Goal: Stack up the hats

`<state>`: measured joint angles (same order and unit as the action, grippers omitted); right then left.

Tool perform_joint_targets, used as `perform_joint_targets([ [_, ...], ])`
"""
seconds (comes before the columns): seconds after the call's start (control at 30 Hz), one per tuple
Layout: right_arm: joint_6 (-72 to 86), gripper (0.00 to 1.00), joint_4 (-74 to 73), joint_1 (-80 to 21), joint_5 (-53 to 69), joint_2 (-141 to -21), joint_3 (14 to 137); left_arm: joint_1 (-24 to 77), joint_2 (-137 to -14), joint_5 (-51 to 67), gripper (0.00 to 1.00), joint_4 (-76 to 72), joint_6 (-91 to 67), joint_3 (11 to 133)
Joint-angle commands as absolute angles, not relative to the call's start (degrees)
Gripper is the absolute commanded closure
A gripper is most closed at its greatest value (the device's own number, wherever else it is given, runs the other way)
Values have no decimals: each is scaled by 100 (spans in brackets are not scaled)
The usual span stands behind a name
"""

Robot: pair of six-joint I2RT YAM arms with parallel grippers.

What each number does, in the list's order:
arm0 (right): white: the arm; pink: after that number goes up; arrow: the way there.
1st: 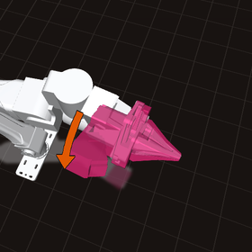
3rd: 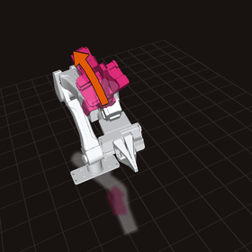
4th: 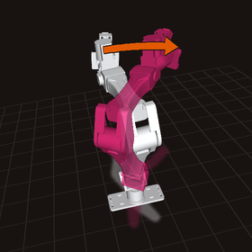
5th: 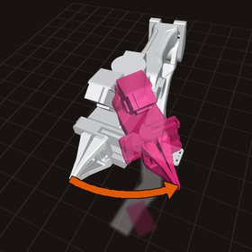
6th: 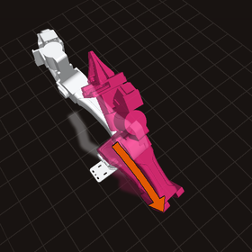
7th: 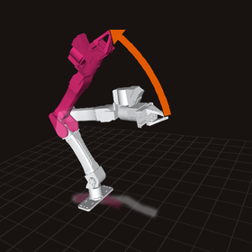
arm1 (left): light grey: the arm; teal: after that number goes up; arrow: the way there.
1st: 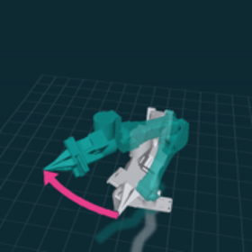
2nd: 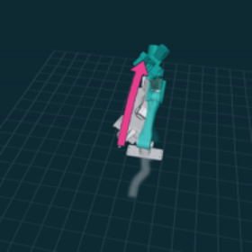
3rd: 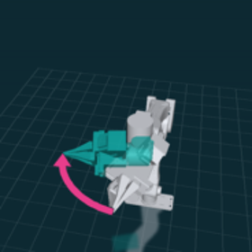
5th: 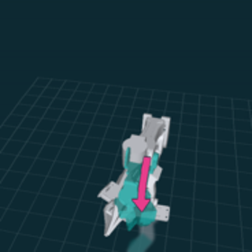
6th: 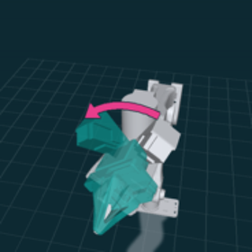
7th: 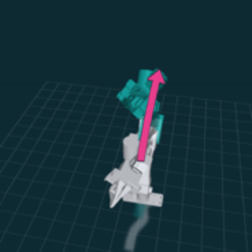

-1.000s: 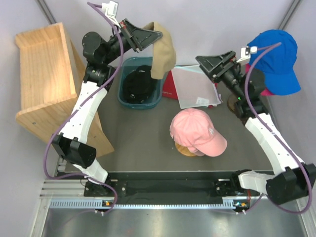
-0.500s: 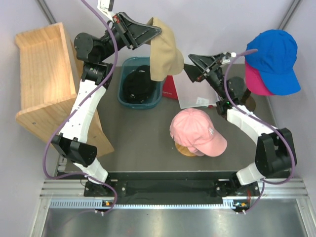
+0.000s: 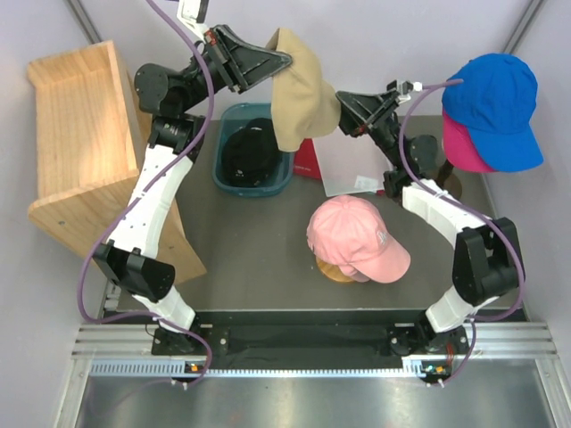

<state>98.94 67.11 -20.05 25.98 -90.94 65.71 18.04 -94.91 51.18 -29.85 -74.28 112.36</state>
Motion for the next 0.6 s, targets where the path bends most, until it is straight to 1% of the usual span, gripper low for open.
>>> perform_joint_targets([
  [0.0, 10011, 62, 7278, -2022, 2725, -9009, 6873, 1802, -9238, 5194, 100, -3007, -7103, 10987],
  [0.03, 9959, 69, 7208, -2004, 2733, -8948, 6847, 1802, -9194, 5194, 100, -2788, -6997, 10943],
  [0.07, 9827, 81, 7111, -2004, 2760, -8825, 6760, 1802, -9167, 5186, 100, -2690, -6796, 10873],
  [0.13, 9704, 92, 6821, -1925, 2769, -8676, 6645, 1776, -9115, 5194, 100, -2462, -6628, 10811],
  [0.17, 9642, 100, 6759, -1907, 2760, -8527, 6514, 1767, -9097, 5194, 100, -2391, -6488, 10750],
  [0.23, 9607, 100, 6584, -1811, 2768, -8377, 6390, 1679, -9036, 5212, 100, -2198, -6320, 10679],
  [0.3, 9589, 100, 6426, -1645, 2777, -8078, 6232, 1530, -8974, 5107, 100, -1646, -5917, 10591],
  [0.33, 9571, 100, 6016, -1548, 2812, -7955, 6205, 1477, -8921, 4976, 100, -1313, -5706, 10600],
  [0.37, 9275, 100, 5612, -1469, 2900, -7650, 6275, 1416, -8912, 4540, 85, -300, -5156, 10730],
  [0.4, 8985, 100, 5103, -1259, 2961, -7464, 6380, 1328, -8903, 4274, 65, 197, -4863, 10827],
  [0.43, 8573, 100, 3392, -1152, 2988, -7288, 6555, 1301, -8903, 4045, 49, 628, -4608, 10906],
  [0.47, 7421, 100, 2305, -1073, 2884, -6964, 7174, 1283, -8912, 3625, 25, 894, -4223, 11012],
  [0.5, 6783, 100, 1354, -1003, 2691, -6865, 7555, 1275, -8903, 3473, 18, 1227, -4080, 11047],
  [0.53, 6220, 100, 335, -1002, 2080, -6812, 7941, 1274, -8903, 3332, 15, 1283, -3991, 11057],
  [0.57, 5396, 100, -1136, -1002, 1805, -6846, 8633, 1274, -8912, 3244, 11, 1318, -3921, 11039],
])
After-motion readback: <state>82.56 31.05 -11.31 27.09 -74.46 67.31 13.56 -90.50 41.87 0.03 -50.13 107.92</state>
